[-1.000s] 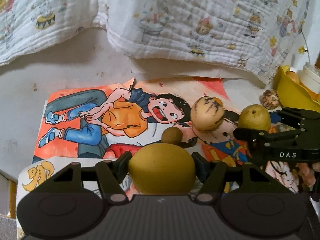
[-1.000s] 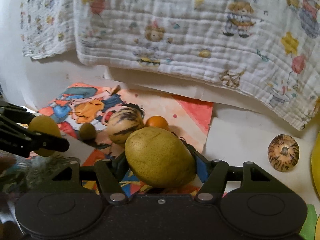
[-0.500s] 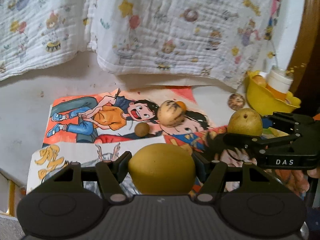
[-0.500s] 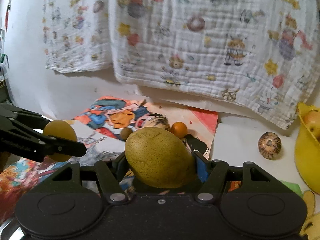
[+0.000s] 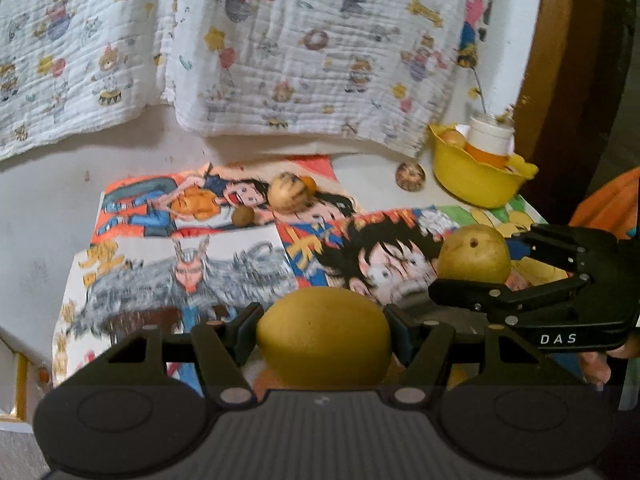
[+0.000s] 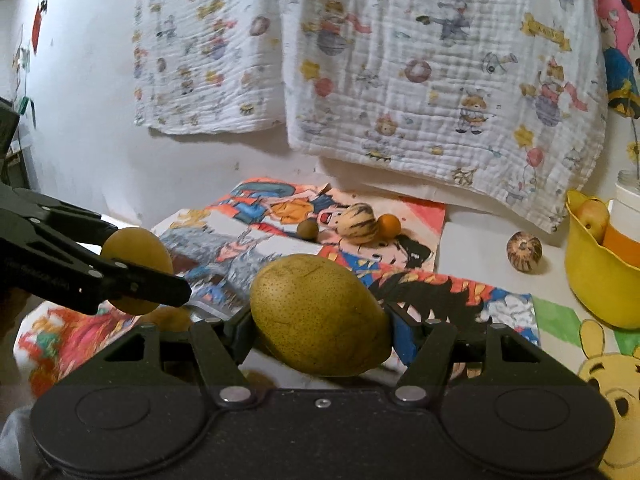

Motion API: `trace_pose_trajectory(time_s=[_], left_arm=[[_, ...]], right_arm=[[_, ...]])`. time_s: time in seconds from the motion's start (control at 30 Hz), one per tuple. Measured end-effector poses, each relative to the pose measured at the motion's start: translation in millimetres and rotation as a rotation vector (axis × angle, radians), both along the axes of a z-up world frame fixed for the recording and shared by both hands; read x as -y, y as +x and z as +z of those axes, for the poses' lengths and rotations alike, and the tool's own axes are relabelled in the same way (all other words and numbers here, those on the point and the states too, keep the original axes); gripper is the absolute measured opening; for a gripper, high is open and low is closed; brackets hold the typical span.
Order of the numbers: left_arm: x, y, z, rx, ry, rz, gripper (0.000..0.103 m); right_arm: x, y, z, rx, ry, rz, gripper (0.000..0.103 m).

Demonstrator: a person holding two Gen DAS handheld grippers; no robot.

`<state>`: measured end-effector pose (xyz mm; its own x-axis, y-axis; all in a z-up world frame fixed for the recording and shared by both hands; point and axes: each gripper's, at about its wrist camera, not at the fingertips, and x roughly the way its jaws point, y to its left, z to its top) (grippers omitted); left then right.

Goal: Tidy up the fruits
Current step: 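Carry the pear in the left tool while the right tool carries its pear over the tray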

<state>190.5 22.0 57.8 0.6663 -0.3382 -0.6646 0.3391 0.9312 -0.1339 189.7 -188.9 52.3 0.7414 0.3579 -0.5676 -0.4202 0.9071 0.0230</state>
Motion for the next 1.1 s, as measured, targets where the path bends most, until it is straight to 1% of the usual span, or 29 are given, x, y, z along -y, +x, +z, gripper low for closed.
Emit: trace_pose_trajectory(time_s=[0.23, 0.4, 0.57, 0.8, 1.0, 1.1], left_arm=[[-1.3, -38.6, -14.8, -0.035, -0.006, -0.019, 0.069], [-0.9, -60.1, -26.5, -0.066, -0.011, -0.033, 0.069], [-1.0, -72.6, -37.0, -0.088, -0.003, -0.026, 0.069], [-3.1, -82.5, -48.9, -0.066, 0.056, 0.031, 0.069], [-4.4, -84.2, -57.6, -0.082, 0.051, 0.047, 0.069], [-1.9, -84.2, -58.7, -0.074, 0.065, 0.049, 0.07]], right_arm=[[-7.2, -42.8, -3.5, -0.024, -0.048, -0.008, 0.068], [-9.4, -70.8, -8.3, -0.037, -0.046, -0.01, 0.068], [-11.8, -90.2, -20.6, -0.062, -0.054, -0.019, 0.068], [-9.2, -101.1, -37.5, -0.064, -0.068, -0.057, 0.068], [-5.4, -97.8, -53.0, -0.098, -0.048, -0.098, 0.068], [-6.2, -98.3, -55.0, -0.082, -0.045, -0.103, 0.068]])
